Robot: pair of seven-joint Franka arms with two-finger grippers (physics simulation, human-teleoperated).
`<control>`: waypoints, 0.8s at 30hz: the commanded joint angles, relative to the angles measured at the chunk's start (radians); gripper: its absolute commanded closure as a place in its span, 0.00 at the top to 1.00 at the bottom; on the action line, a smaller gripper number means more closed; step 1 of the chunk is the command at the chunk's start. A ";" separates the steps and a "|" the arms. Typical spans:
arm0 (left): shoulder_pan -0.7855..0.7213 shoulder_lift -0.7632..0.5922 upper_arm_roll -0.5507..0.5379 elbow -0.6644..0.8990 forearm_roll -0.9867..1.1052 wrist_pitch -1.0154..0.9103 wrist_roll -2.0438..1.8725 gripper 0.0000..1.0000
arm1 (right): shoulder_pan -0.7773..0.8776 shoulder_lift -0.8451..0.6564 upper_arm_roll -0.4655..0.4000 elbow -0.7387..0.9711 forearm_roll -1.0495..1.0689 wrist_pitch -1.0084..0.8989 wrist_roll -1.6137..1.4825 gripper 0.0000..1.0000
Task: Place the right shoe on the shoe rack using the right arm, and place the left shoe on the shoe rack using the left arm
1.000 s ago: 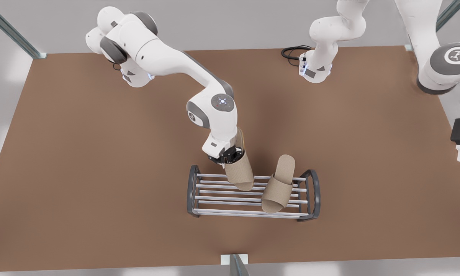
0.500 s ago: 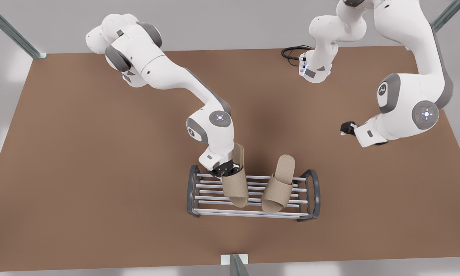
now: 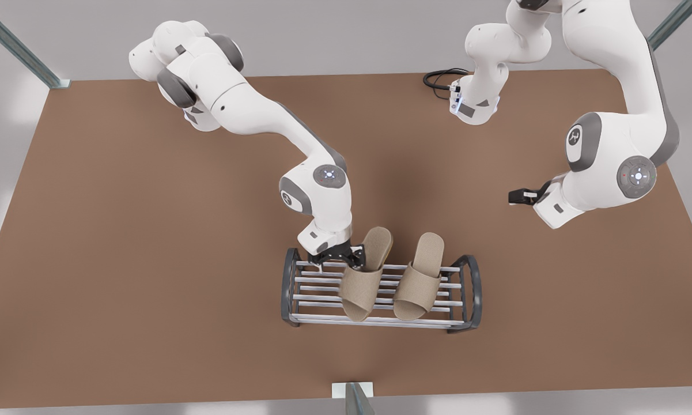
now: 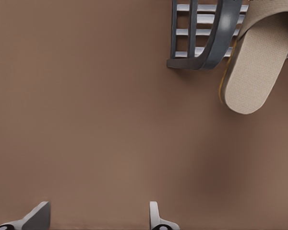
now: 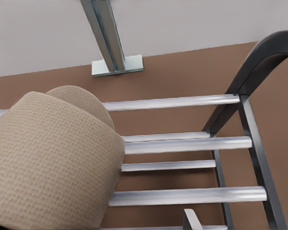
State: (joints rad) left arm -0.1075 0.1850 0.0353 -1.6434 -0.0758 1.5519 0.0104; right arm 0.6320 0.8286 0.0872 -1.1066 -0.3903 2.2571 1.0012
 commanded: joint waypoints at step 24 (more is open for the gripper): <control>-0.008 -0.001 -0.002 0.004 0.001 -0.009 -0.231 1.00 | -0.584 -0.325 0.029 -0.032 0.217 -0.758 -1.006 1.00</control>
State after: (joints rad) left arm -0.1149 0.1851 0.0344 -1.6403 -0.0765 1.5438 -0.1596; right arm 0.0625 0.5182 0.1155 -1.1419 -0.1945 1.7413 0.6687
